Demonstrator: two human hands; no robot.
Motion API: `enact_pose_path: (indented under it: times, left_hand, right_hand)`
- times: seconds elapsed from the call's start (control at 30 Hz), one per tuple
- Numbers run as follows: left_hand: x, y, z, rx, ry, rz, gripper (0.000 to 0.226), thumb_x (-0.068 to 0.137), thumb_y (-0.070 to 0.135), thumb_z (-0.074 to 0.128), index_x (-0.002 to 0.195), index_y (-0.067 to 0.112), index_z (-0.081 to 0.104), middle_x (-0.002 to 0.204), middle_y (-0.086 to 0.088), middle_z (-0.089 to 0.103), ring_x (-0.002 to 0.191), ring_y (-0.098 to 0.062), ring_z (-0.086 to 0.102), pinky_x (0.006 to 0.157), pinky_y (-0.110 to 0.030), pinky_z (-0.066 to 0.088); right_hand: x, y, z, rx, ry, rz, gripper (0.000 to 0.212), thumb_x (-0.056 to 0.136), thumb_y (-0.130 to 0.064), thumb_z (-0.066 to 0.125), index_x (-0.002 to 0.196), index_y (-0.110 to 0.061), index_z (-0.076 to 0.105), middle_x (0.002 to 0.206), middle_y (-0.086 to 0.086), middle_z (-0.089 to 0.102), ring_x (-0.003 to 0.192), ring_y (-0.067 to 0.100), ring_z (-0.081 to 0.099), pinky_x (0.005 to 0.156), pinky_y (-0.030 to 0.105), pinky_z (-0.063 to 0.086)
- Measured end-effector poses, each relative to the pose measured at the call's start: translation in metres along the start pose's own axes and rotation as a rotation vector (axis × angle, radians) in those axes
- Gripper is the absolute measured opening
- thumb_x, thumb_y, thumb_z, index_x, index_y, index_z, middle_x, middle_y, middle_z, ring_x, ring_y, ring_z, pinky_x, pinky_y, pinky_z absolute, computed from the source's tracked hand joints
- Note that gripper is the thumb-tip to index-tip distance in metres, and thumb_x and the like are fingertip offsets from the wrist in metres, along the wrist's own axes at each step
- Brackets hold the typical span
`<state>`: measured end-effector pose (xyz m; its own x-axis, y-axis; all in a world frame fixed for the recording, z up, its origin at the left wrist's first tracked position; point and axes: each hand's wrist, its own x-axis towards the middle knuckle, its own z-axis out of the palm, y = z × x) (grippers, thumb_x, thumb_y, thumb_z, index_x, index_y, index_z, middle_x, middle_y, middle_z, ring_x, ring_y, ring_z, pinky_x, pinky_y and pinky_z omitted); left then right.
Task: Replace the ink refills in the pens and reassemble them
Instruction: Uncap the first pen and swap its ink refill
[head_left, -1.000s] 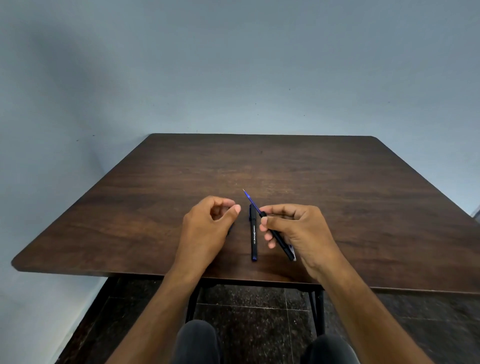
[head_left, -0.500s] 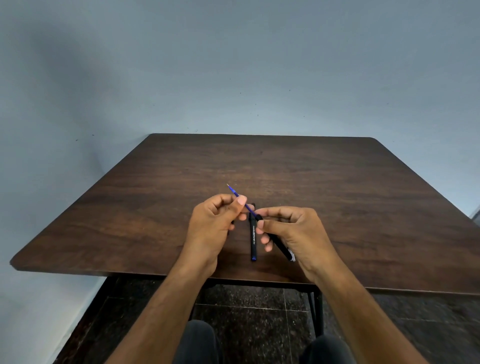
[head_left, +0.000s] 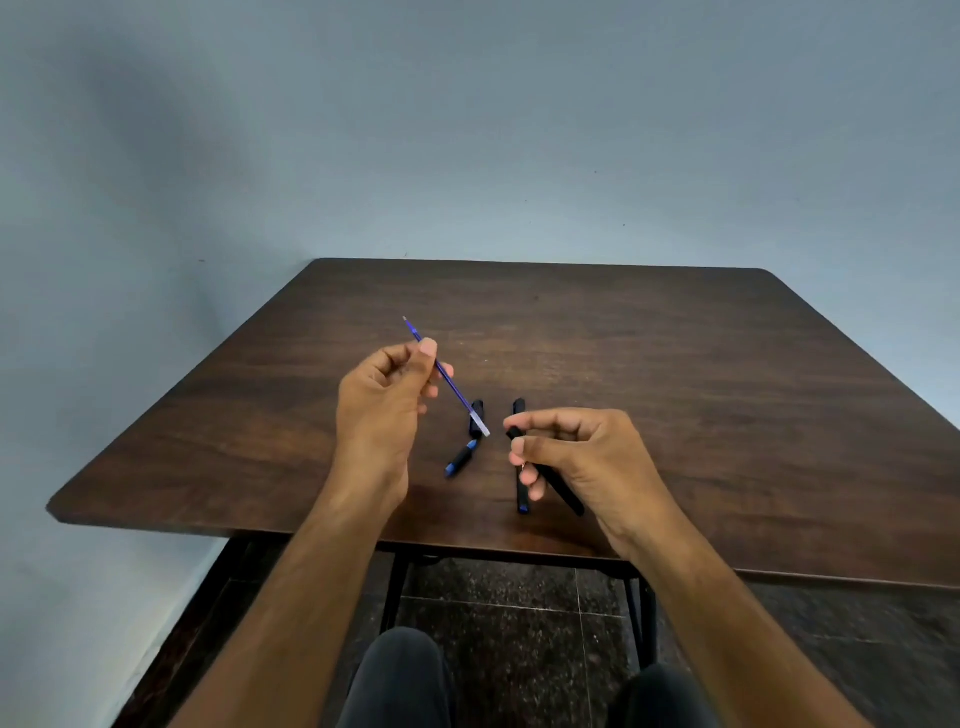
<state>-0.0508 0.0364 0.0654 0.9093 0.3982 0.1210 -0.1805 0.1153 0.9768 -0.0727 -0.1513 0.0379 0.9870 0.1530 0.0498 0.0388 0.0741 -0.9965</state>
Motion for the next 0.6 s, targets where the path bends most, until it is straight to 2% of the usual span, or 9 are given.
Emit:
enact_pose_path:
  times: [0.1,0.27,0.4,0.47,0.53,0.6]
  left_hand:
    - [0.001,0.003,-0.008,0.07,-0.031,-0.015,0.023,0.095,0.026,0.067,0.104,0.005,0.073,0.075,0.001,0.074,0.057,-0.002,0.052,0.063,-0.022,0.045]
    - [0.006,0.002,-0.023,0.271,-0.029,0.031,0.014,0.092,0.027,0.071,0.089,0.014,0.075,0.064,0.007,0.071,0.055,0.006,0.059,0.061,-0.013,0.049]
    - [0.017,-0.005,-0.049,0.502,0.069,0.031,0.024,0.087,0.039,0.074,0.074,0.019,0.075,0.067,0.004,0.072,0.064,-0.004,0.064,0.067,-0.026,0.053]
    - [0.022,-0.008,-0.064,0.63,0.127,0.045,0.027,0.084,0.043,0.074,0.069,0.021,0.074,0.063,0.008,0.071,0.061,0.001,0.063,0.062,-0.024,0.05]
    - [0.027,-0.009,-0.075,0.758,0.178,0.076,0.023,0.083,0.042,0.074,0.069,0.024,0.074,0.065,0.012,0.07,0.066,-0.001,0.065,0.064,-0.026,0.051]
    - [0.032,-0.01,-0.082,0.884,0.223,0.098,0.02,0.085,0.041,0.073,0.073,0.025,0.073,0.072,0.011,0.07,0.075,-0.012,0.068,0.073,-0.033,0.057]
  right_hand:
    - [0.002,-0.001,0.003,-0.027,-0.01,0.0,0.017,0.086,0.002,0.074,0.099,-0.008,0.081,0.074,0.014,0.076,0.058,0.02,0.065,0.053,0.03,0.056]
    - [0.008,-0.004,0.015,-0.028,-0.028,0.035,0.015,0.087,-0.001,0.076,0.098,-0.01,0.08,0.075,0.013,0.077,0.06,0.02,0.067,0.055,0.031,0.057]
    - [0.008,-0.005,0.023,-0.025,-0.042,0.06,0.014,0.088,-0.003,0.076,0.099,-0.011,0.08,0.079,0.015,0.079,0.062,0.019,0.069,0.055,0.03,0.057]
    - [0.008,-0.005,0.027,-0.026,-0.046,0.064,0.014,0.088,-0.003,0.075,0.1,-0.01,0.08,0.08,0.015,0.079,0.062,0.019,0.069,0.056,0.029,0.058]
    - [0.008,-0.004,0.031,-0.022,-0.047,0.065,0.014,0.088,-0.002,0.075,0.1,-0.008,0.079,0.079,0.015,0.079,0.061,0.019,0.069,0.056,0.029,0.059]
    - [0.008,-0.003,0.036,-0.017,-0.053,0.067,0.014,0.088,-0.001,0.075,0.1,-0.007,0.079,0.077,0.015,0.078,0.061,0.019,0.069,0.055,0.029,0.058]
